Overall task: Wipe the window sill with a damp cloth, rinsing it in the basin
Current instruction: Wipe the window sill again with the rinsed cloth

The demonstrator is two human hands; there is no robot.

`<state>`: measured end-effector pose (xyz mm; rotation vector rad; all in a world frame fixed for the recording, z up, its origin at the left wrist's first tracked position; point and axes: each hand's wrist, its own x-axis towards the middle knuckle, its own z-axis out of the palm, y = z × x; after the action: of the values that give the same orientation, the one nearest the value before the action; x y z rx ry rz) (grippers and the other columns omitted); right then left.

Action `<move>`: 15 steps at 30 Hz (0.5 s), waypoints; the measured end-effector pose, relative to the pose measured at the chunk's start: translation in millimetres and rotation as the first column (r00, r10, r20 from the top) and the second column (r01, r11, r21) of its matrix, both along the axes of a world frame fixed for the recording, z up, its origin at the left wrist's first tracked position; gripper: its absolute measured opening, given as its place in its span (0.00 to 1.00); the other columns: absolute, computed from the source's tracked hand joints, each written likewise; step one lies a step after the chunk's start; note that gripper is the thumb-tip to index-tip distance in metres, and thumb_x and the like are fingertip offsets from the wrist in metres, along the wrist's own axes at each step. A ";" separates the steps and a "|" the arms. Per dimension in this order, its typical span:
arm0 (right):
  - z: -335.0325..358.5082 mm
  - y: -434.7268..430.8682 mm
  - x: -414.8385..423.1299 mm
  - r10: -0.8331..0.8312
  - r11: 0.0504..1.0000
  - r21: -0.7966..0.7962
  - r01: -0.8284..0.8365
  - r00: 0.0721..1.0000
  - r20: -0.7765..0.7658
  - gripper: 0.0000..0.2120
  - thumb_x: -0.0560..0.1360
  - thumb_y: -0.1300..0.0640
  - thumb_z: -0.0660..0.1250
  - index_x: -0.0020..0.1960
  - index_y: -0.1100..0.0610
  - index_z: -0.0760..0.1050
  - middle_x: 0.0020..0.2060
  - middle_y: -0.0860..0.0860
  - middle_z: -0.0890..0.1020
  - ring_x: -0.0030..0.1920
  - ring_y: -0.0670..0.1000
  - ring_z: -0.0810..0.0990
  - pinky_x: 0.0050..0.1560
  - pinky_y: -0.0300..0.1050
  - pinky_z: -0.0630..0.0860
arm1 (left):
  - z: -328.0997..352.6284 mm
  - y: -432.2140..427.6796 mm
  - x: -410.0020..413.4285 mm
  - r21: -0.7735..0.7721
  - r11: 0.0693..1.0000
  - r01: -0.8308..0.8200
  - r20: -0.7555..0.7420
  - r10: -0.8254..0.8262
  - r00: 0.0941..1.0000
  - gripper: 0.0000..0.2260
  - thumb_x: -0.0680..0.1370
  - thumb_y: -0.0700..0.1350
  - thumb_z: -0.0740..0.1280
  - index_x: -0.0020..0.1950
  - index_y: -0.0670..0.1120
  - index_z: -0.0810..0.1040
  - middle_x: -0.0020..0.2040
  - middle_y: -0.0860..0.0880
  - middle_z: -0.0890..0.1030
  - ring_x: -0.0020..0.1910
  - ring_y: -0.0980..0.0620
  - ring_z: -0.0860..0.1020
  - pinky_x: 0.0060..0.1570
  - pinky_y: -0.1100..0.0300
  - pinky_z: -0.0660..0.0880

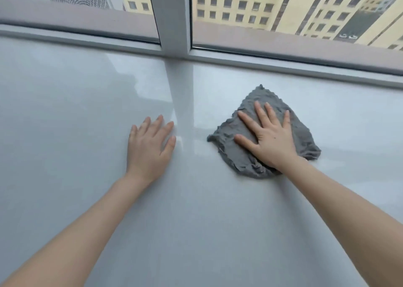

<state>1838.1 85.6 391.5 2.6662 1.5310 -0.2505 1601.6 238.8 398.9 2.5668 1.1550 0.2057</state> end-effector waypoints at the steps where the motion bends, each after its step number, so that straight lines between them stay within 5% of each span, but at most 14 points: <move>1: -1.5 -0.8 -0.5 -0.037 0.999 -0.007 0.037 0.999 0.018 0.35 0.69 0.27 0.34 0.74 0.37 0.44 0.77 0.51 0.44 0.76 0.54 0.41 0.71 0.66 0.38 | -3.0 1.8 8.3 0.017 1.000 -0.010 -0.042 0.011 0.999 0.30 0.73 0.60 0.43 0.70 0.51 0.67 0.74 0.46 0.63 0.73 0.41 0.57 0.70 0.43 0.48; 7: -2.5 -33.0 -46.6 0.240 0.969 0.065 -0.239 0.971 -0.011 0.32 0.77 0.35 0.40 0.76 0.49 0.53 0.76 0.55 0.51 0.76 0.58 0.47 0.71 0.63 0.43 | -17.7 3.8 22.3 0.118 0.992 -0.041 -0.118 0.055 0.992 0.27 0.76 0.56 0.43 0.72 0.50 0.64 0.74 0.47 0.62 0.74 0.41 0.56 0.70 0.39 0.47; 15: -5.7 172.3 -33.2 0.381 0.912 0.175 -0.372 0.924 -0.019 0.24 0.82 0.49 0.46 0.76 0.54 0.54 0.76 0.52 0.54 0.76 0.53 0.50 0.74 0.53 0.42 | -22.3 7.6 22.0 0.160 0.985 -0.063 -0.114 0.082 0.990 0.27 0.77 0.54 0.46 0.71 0.44 0.66 0.72 0.48 0.66 0.72 0.43 0.61 0.69 0.40 0.52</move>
<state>1804.9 257.9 385.7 2.4191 2.1282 -0.1772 1623.6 246.3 376.6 2.7072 1.3264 0.1667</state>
